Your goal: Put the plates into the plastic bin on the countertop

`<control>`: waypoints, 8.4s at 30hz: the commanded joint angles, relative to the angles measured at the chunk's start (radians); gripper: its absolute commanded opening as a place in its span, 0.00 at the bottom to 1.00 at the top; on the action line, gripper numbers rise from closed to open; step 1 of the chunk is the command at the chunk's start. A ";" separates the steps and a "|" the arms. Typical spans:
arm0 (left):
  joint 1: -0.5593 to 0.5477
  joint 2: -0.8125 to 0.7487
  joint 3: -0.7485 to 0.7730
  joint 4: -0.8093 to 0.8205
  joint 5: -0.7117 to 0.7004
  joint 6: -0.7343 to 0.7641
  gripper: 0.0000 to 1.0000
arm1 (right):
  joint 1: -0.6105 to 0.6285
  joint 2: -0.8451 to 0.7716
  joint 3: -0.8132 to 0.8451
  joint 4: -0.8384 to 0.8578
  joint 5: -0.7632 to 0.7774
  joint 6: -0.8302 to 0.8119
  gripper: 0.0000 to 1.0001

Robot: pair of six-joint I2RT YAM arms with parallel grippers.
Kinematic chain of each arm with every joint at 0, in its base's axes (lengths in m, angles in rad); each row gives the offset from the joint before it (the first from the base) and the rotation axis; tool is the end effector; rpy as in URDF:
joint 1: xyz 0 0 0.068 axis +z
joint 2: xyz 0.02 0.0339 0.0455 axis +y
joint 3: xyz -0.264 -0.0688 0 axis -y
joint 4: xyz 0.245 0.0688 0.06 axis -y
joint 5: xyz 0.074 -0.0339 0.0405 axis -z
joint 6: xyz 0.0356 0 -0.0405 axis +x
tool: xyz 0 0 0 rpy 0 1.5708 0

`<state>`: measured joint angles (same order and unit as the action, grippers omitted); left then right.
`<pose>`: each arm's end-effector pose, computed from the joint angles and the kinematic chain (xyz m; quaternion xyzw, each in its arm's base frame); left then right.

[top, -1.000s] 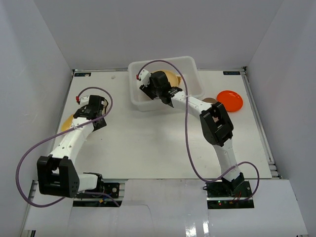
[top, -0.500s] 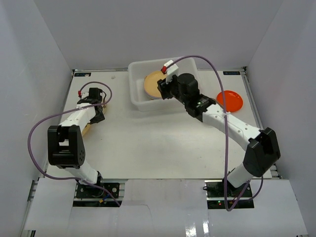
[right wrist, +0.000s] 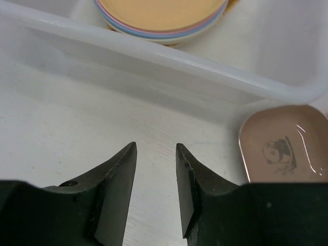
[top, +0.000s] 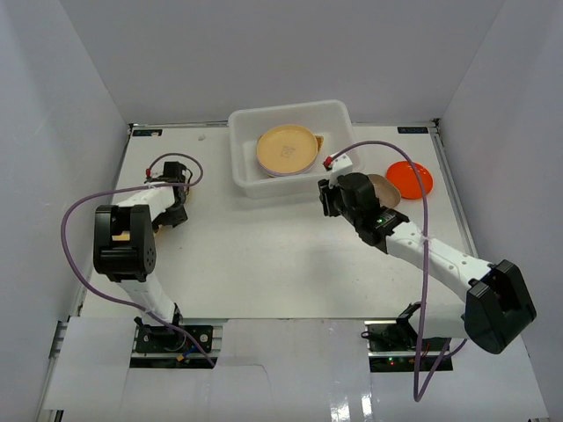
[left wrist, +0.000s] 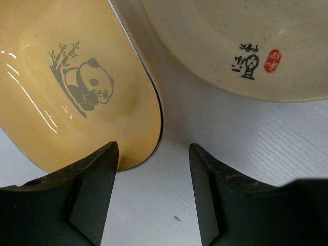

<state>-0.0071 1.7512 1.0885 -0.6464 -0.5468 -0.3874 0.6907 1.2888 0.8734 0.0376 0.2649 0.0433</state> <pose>0.3246 0.0162 0.1689 -0.2150 0.9308 0.2379 0.1757 0.2338 0.1812 0.2831 -0.1905 0.8011 0.0978 0.5590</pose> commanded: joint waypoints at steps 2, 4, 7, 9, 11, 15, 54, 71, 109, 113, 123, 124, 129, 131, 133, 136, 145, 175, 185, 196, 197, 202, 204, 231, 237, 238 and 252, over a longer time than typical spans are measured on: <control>0.004 0.021 -0.002 0.021 -0.010 -0.005 0.65 | -0.071 -0.069 -0.091 -0.030 0.065 0.026 0.43; 0.004 0.014 -0.021 0.024 -0.005 -0.008 0.55 | -0.123 -0.092 -0.115 -0.036 0.044 0.029 0.45; 0.004 -0.002 -0.041 0.025 -0.008 -0.013 0.39 | -0.183 -0.097 -0.134 -0.077 0.014 0.017 0.49; 0.004 -0.009 -0.044 0.016 0.004 -0.010 0.30 | -0.192 -0.074 -0.119 -0.117 0.001 0.015 0.51; 0.004 -0.027 -0.045 0.005 0.014 -0.018 0.15 | -0.195 -0.037 -0.111 -0.131 -0.010 0.009 0.52; 0.004 -0.081 -0.071 -0.001 0.044 -0.019 0.00 | -0.244 0.018 -0.094 -0.143 0.011 -0.011 0.54; -0.625 0.263 1.261 -0.334 0.079 0.015 0.00 | -0.260 0.038 -0.175 -0.079 -0.254 0.072 0.08; -0.674 0.603 1.386 0.057 0.211 0.139 0.00 | -0.022 -0.292 -0.177 -0.232 -0.155 0.165 0.08; 0.134 -0.525 -0.027 0.274 0.413 -0.298 0.82 | 0.035 0.355 0.640 -0.239 -0.187 -0.289 0.08; 0.260 -0.611 -0.203 0.275 0.471 -0.317 0.82 | 0.033 0.513 0.804 -0.281 -0.162 -0.313 0.08; 0.403 -0.470 -0.302 0.419 0.615 -0.455 0.82 | 0.035 0.852 1.199 -0.449 -0.069 -0.401 0.16; 0.409 -0.448 -0.297 0.428 0.630 -0.465 0.83 | 0.035 0.865 1.205 -0.458 -0.066 -0.399 0.21; 0.414 -0.274 -0.231 0.455 0.680 -0.472 0.83 | 0.033 0.819 1.161 -0.461 -0.064 -0.382 0.50; 0.415 -0.230 -0.193 0.455 0.697 -0.467 0.83 | 0.021 0.762 1.127 -0.458 -0.062 -0.364 0.54; 0.415 -0.168 -0.173 0.456 0.714 -0.464 0.83 | 0.003 0.686 1.098 -0.455 -0.052 -0.310 0.54; 0.414 -0.104 -0.150 0.476 0.734 -0.473 0.81 | -0.084 0.524 0.953 -0.406 -0.061 -0.152 0.51; 0.415 0.046 -0.107 0.550 0.801 -0.518 0.62 | -0.637 -0.009 0.017 0.077 -0.217 0.418 0.43; 0.404 -0.278 -0.249 0.745 1.041 -0.613 0.00 | -1.117 0.532 -0.172 0.630 -0.503 1.081 0.56; 0.181 -0.397 -0.037 0.618 1.049 -0.564 0.00 | -1.090 0.702 -0.065 0.649 -0.455 1.106 0.19; -0.151 -0.139 0.298 0.541 0.912 -0.531 0.00 | -1.088 0.558 -0.195 0.916 -0.526 1.167 0.08; -0.186 -0.078 0.326 0.538 0.910 -0.535 0.00 | -1.086 0.510 -0.206 0.936 -0.535 1.170 0.08; -0.254 0.111 0.525 0.482 0.881 -0.527 0.00 | -1.031 0.321 -0.250 0.946 -0.569 1.153 0.08; -0.260 0.194 0.571 0.462 0.880 -0.528 0.00 | -0.996 0.271 -0.255 0.918 -0.567 1.135 0.08; -0.275 0.177 0.636 0.334 0.763 -0.326 0.98 | -0.364 0.432 0.364 0.381 -0.271 0.845 0.08; -0.275 0.095 0.590 0.298 0.670 -0.275 0.98 | -0.323 0.542 0.450 0.324 -0.270 0.849 0.08; -0.275 0.067 0.532 0.310 0.660 -0.271 0.98 | -0.315 0.556 0.473 0.318 -0.271 0.853 0.08; -0.275 -0.409 0.087 0.376 0.662 -0.140 0.98 | -0.287 0.707 0.622 0.235 -0.349 0.853 0.70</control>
<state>-0.2790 1.4204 1.2182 -0.2802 0.1368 -0.5728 0.3996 2.0281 1.4322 0.2817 -0.0715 0.9356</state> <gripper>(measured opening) 0.978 0.659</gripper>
